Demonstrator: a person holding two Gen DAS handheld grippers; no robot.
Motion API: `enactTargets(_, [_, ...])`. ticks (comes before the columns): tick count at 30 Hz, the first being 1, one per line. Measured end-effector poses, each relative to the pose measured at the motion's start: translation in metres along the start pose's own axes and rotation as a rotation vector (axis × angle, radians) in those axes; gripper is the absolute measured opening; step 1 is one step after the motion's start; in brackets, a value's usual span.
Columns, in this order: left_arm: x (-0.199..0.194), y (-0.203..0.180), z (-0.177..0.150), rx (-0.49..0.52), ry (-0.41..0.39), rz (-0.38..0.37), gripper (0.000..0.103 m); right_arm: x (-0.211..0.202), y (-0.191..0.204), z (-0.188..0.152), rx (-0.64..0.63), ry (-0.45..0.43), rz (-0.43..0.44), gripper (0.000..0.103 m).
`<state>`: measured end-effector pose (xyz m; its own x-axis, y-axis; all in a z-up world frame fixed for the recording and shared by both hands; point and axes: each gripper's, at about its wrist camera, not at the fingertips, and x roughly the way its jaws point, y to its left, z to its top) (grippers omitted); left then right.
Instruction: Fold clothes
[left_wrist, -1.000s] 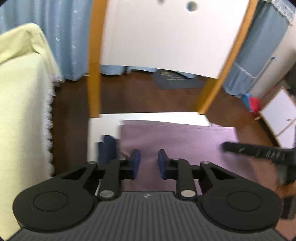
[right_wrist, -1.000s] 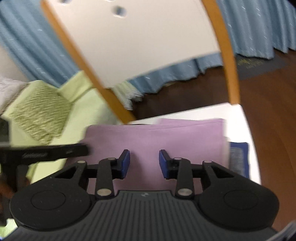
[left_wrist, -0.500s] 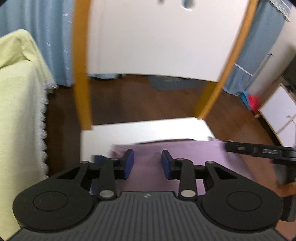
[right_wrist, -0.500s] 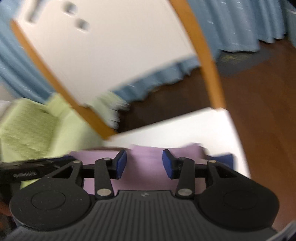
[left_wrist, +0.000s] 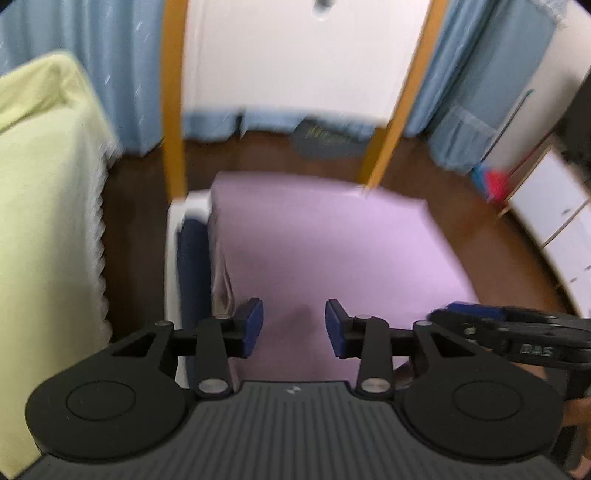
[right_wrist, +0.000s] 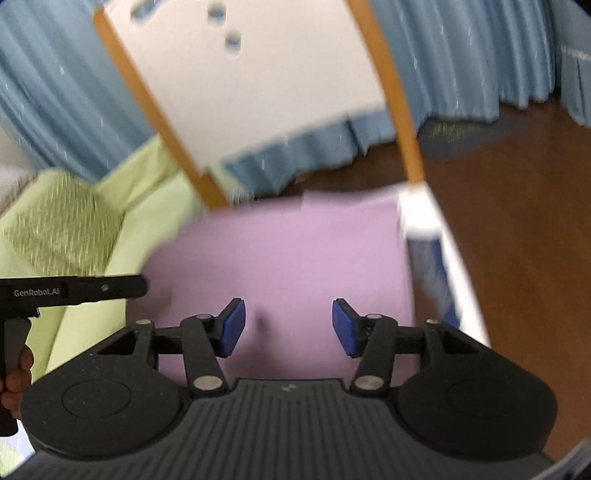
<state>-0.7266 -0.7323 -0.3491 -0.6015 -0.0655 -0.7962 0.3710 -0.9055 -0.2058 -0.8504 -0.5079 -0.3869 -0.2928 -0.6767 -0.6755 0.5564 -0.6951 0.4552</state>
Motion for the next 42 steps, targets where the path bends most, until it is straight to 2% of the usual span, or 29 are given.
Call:
enactTargets(2, [0.003,0.005,-0.003,0.0,-0.011,-0.006,0.039,0.006,-0.009,-0.011,-0.024,-0.013,-0.03,0.048])
enactTargets(6, [0.003,0.002,-0.005,0.028,-0.009,0.02,0.04,0.001,-0.018,-0.01,-0.062,-0.018,-0.11,0.048])
enactTargets(8, [0.004,-0.003,-0.004,0.042,0.004,0.054,0.04,0.0,-0.025,-0.013,-0.069,0.009,-0.172,0.054])
enactTargets(9, [0.002,-0.007,-0.003,0.048,0.01,0.078,0.041,-0.004,-0.032,-0.013,-0.052,0.015,-0.199,0.064])
enactTargets(10, [0.0,-0.012,-0.001,0.053,0.016,0.108,0.048,-0.009,-0.035,-0.012,-0.051,0.013,-0.21,0.064])
enactTargets(13, [-0.01,-0.025,-0.004,0.048,0.023,0.193,0.062,-0.022,-0.039,-0.009,-0.068,0.003,-0.231,0.064])
enactTargets(17, [-0.026,-0.042,-0.016,0.025,0.031,0.281,0.065,-0.044,-0.038,-0.024,-0.078,0.003,-0.167,0.066])
enactTargets(20, [-0.055,-0.068,-0.036,-0.006,0.036,0.319,0.072,-0.076,-0.028,-0.039,-0.08,-0.02,-0.104,0.068])
enactTargets(22, [-0.077,-0.081,-0.047,-0.027,0.028,0.317,0.076,-0.105,-0.021,-0.047,-0.076,-0.049,-0.06,0.077])
enactTargets(24, [-0.111,-0.097,-0.063,-0.056,0.017,0.308,0.079,-0.132,-0.014,-0.055,-0.078,-0.072,-0.032,0.08])
enactTargets(26, [-0.145,-0.113,-0.079,-0.085,0.005,0.3,0.084,-0.171,0.0,-0.06,-0.1,-0.094,-0.006,0.088])
enactTargets(27, [-0.162,-0.121,-0.087,-0.1,0.0,0.295,0.087,-0.191,0.008,-0.062,-0.111,-0.104,0.007,0.098])
enactTargets(28, [-0.179,-0.129,-0.095,-0.114,-0.006,0.291,0.09,-0.211,0.016,-0.064,-0.123,-0.115,0.021,0.102])
enactTargets(30, [-0.213,-0.145,-0.111,-0.144,-0.017,0.282,0.096,-0.252,0.032,-0.066,-0.146,-0.13,0.035,0.102])
enactTargets(34, [-0.278,-0.175,-0.144,-0.189,-0.039,0.27,0.097,-0.306,0.056,-0.07,-0.189,-0.119,0.021,0.102])
enactTargets(38, [-0.324,-0.188,-0.162,-0.175,-0.062,0.343,0.097,-0.349,0.079,-0.081,-0.266,-0.117,0.008,0.102])
enactTargets(42, [-0.36,-0.198,-0.167,-0.164,-0.097,0.42,0.097,-0.39,0.1,-0.08,-0.314,-0.201,0.012,0.102])
